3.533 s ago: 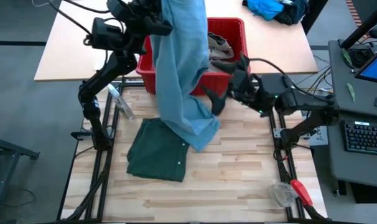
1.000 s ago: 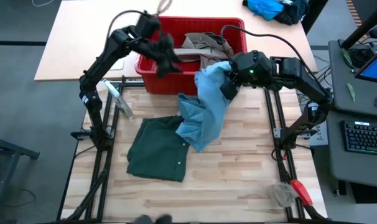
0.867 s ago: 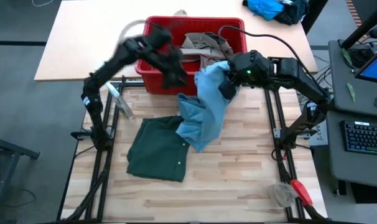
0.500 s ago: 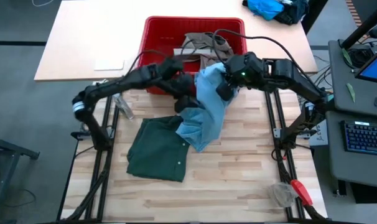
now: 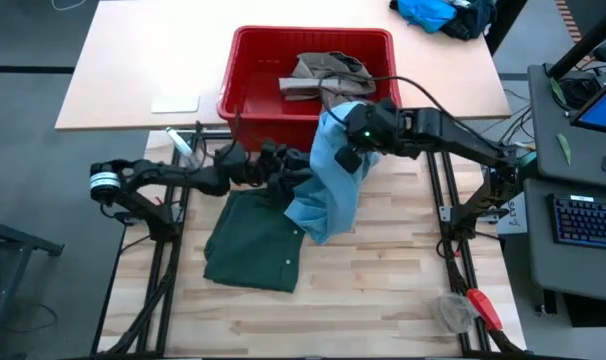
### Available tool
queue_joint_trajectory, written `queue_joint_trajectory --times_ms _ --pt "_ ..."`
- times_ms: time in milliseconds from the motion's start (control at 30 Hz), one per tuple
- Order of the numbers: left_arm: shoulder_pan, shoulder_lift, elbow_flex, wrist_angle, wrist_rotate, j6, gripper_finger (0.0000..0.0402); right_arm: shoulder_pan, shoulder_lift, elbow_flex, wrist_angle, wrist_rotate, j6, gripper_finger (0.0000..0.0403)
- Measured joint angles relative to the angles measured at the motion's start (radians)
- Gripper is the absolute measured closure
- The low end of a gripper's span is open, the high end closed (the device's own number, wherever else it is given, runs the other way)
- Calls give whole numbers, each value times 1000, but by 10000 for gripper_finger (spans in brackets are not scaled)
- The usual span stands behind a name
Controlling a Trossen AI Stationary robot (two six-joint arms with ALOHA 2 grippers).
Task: Fold Laundry from Bin
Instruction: Fold the blue jeans
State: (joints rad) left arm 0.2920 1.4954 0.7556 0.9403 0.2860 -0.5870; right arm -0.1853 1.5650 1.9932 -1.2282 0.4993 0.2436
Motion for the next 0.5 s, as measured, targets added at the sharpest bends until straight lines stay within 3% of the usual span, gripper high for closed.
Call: queue_joint_trajectory --times_ms 233,367,500 --pt "-18 113 -54 133 -76 -123 95 4 -2 -18 38 -2 -14 390" --pt "-24 226 29 173 -101 -138 72 4 -2 -12 40 -2 -20 390" --pt "-24 367 157 245 -58 -163 63 14 -5 -11 39 -5 -28 390"
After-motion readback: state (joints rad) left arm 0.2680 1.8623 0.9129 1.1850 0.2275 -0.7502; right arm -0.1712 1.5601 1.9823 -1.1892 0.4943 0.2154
